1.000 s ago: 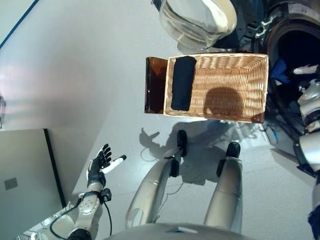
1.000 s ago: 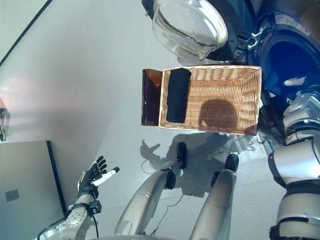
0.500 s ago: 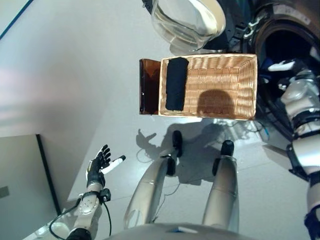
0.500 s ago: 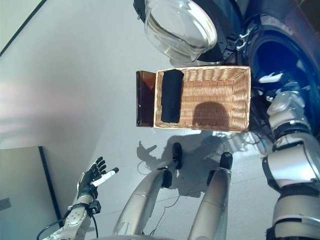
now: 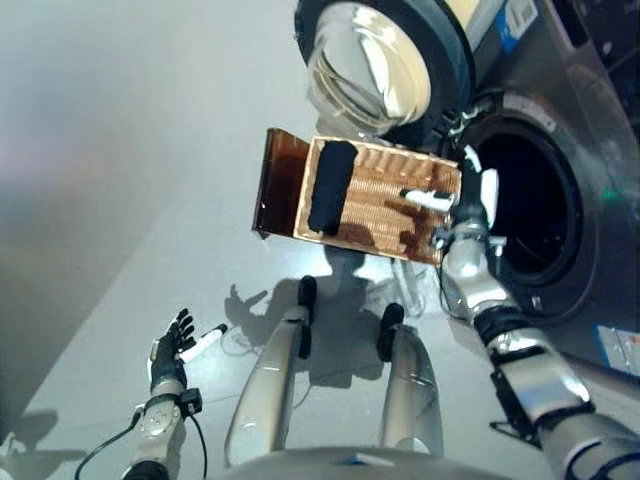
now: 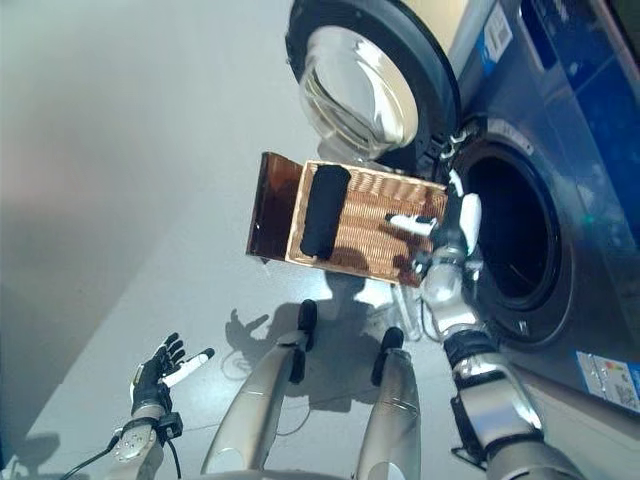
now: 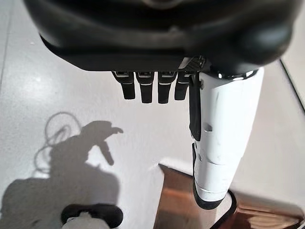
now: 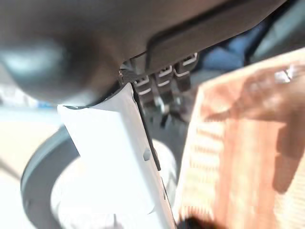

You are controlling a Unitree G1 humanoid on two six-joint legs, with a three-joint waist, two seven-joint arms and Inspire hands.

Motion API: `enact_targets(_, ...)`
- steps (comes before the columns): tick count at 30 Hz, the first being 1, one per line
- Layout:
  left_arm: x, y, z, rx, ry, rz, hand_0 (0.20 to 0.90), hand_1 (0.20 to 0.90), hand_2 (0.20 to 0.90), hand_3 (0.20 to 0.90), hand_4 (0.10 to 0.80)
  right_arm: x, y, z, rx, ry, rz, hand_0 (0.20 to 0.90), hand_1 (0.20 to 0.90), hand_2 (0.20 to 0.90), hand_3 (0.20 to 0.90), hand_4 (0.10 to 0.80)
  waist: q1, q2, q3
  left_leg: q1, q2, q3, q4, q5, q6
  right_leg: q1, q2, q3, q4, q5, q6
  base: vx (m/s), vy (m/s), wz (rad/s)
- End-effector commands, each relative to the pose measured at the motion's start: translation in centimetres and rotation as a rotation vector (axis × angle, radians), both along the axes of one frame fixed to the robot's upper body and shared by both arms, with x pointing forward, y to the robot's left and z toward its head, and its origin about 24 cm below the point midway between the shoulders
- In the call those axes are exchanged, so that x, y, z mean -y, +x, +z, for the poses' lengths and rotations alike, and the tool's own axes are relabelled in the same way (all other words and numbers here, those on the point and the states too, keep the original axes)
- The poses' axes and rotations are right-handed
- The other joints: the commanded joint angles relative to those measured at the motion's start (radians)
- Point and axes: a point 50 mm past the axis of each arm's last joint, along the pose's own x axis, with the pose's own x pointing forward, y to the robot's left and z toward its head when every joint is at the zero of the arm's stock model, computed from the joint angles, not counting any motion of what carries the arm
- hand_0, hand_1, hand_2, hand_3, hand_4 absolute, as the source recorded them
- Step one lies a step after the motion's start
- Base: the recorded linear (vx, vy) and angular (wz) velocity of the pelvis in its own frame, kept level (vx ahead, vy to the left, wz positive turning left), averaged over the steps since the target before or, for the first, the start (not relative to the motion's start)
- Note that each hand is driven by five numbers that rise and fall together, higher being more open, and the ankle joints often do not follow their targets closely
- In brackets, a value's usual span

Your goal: Pick up the clothes and place them into the washing machine

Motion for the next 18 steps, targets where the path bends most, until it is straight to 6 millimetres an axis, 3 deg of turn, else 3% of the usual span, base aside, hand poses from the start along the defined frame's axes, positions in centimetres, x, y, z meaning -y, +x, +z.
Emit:
enact_targets(1,-3.6,-0.7,1.1,0.0,0.114,0.079,0.9,0.9,0.9,0.9,0.8,-0.1,-0.1,3.2,0.208,0.08,0.061,0.9,0.9,0.9,0.9,0.8,0.012,-0.027,-0.05,0.011,-0.01,0.004,-0.001,-0.046,-0.049,0.056,0.027,-0.038,-0.152,0.094,-0.024,0.046,-0.05,0.15)
enact_targets(6,-3.6,-1.1,0.5,-0.053,0.128,0.076,0.9,0.9,0.9,0.9,0.8,-1.2,-1.5,0.1,0.151,0.269,0.08,0.9,0.9,0.9,0.9,0.8,0.014,-0.05,-0.067,0.083,-0.008,-0.007,-0.028,-0.046,-0.047,0.132,0.034,-0.053,-0.187,0.094,-0.021,0.065,-0.021,0.06)
enact_targets(7,-3.5,-1.4,0.2,-0.081,0.135,0.072,0.9,0.9,0.9,0.9,0.8,-1.5,-2.4,-1.3,0.128,0.325,0.059,0.9,0.9,0.9,0.9,0.8,0.01,-0.052,-0.078,0.123,-0.004,-0.008,-0.047,-0.046,-0.047,0.167,0.034,-0.057,-0.206,0.096,-0.017,0.083,0.005,-0.02)
enact_targets(8,-3.5,-1.4,0.2,-0.081,0.135,0.072,0.9,0.9,0.9,0.9,0.8,-1.5,-2.4,-1.3,0.128,0.325,0.059,0.9,0.9,0.9,0.9,0.8,0.01,-0.052,-0.077,0.125,-0.004,-0.008,-0.048,-0.046,-0.047,0.17,0.034,-0.058,-0.207,0.096,-0.017,0.097,0.004,-0.01)
enact_targets(10,-3.1,-1.9,-0.3,-0.114,0.143,0.058,0.9,0.9,0.9,0.9,0.8,-1.2,-3.7,-3.3,0.069,0.356,0.029,0.9,0.9,0.9,0.9,0.8,0.004,-0.057,-0.096,0.173,-0.002,-0.006,-0.075,-0.044,-0.046,0.221,0.039,-0.061,-0.237,0.098,-0.013,0.117,0.005,-0.03)
enact_targets(11,-2.8,-2.4,-0.7,-0.137,0.128,0.066,0.9,0.9,0.9,0.9,0.8,-0.5,-5.3,-5.4,-0.004,0.383,-0.004,0.9,0.9,0.9,0.9,0.8,-0.004,-0.061,-0.117,0.225,0.005,-0.003,-0.106,-0.041,-0.046,0.275,0.041,-0.064,-0.271,0.105,-0.006,0.115,0.003,-0.04)
enact_targets(12,-2.8,-2.4,-0.7,-0.137,0.128,0.066,0.9,0.9,0.9,0.9,0.8,-0.5,-5.3,-5.5,-0.004,0.383,-0.004,0.9,0.9,0.9,0.9,0.8,-0.005,-0.06,-0.116,0.228,0.005,-0.003,-0.107,-0.04,-0.046,0.277,0.041,-0.064,-0.273,0.105,-0.006,0.121,-0.004,-0.04)
enact_targets(18,-1.8,-4.2,-2.4,-0.274,0.113,0.053,0.9,0.9,0.9,0.9,0.8,1.1,-12.0,-13.2,-0.316,0.457,-0.163,0.9,0.9,0.9,0.9,0.8,-0.033,-0.062,-0.181,0.404,0.018,0.004,-0.218,-0.026,-0.048,0.439,0.049,-0.068,-0.387,0.142,0.02,0.096,0.002,-0.11)
